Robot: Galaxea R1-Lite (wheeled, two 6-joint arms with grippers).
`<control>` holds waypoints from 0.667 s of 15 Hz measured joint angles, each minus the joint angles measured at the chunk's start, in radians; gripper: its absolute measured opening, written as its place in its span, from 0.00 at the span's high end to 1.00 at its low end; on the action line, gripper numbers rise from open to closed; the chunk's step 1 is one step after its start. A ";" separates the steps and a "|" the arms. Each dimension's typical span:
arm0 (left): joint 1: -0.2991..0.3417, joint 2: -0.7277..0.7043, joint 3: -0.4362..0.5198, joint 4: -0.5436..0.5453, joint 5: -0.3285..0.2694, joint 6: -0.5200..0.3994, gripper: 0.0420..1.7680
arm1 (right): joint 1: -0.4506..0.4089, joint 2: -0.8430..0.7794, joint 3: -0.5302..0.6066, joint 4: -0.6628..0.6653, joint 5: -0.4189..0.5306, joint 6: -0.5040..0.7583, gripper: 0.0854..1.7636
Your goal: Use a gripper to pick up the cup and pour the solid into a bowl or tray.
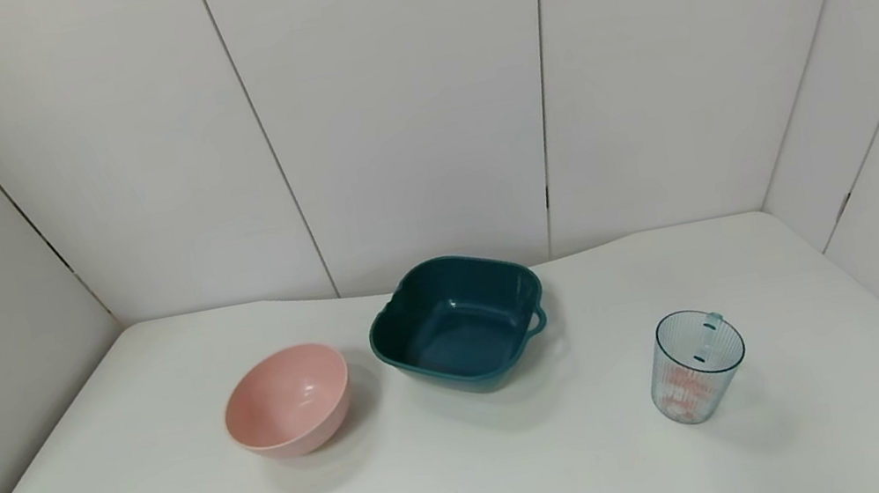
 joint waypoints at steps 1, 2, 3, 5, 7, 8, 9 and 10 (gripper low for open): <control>0.000 0.000 0.000 0.000 0.000 0.000 0.03 | 0.000 0.000 0.000 -0.003 0.000 -0.001 0.03; 0.000 0.000 0.000 0.000 0.000 0.000 0.03 | 0.000 0.000 0.000 -0.007 0.001 -0.002 0.03; 0.000 0.000 0.000 0.000 0.000 0.000 0.03 | 0.000 0.000 0.001 -0.009 -0.003 -0.005 0.03; 0.000 0.000 0.000 0.000 0.000 0.000 0.03 | -0.001 0.000 -0.016 -0.004 0.003 -0.036 0.03; 0.000 0.000 0.000 0.000 0.000 0.000 0.03 | -0.001 0.007 -0.053 0.014 0.011 -0.078 0.03; 0.000 0.000 0.000 0.000 0.000 0.000 0.03 | -0.001 0.021 -0.074 0.019 0.016 -0.093 0.03; 0.000 0.000 0.000 0.000 0.000 0.000 0.03 | -0.001 0.047 -0.096 0.019 0.024 -0.098 0.03; 0.000 0.000 0.000 0.000 0.000 0.000 0.03 | 0.000 0.084 -0.120 0.019 0.032 -0.102 0.03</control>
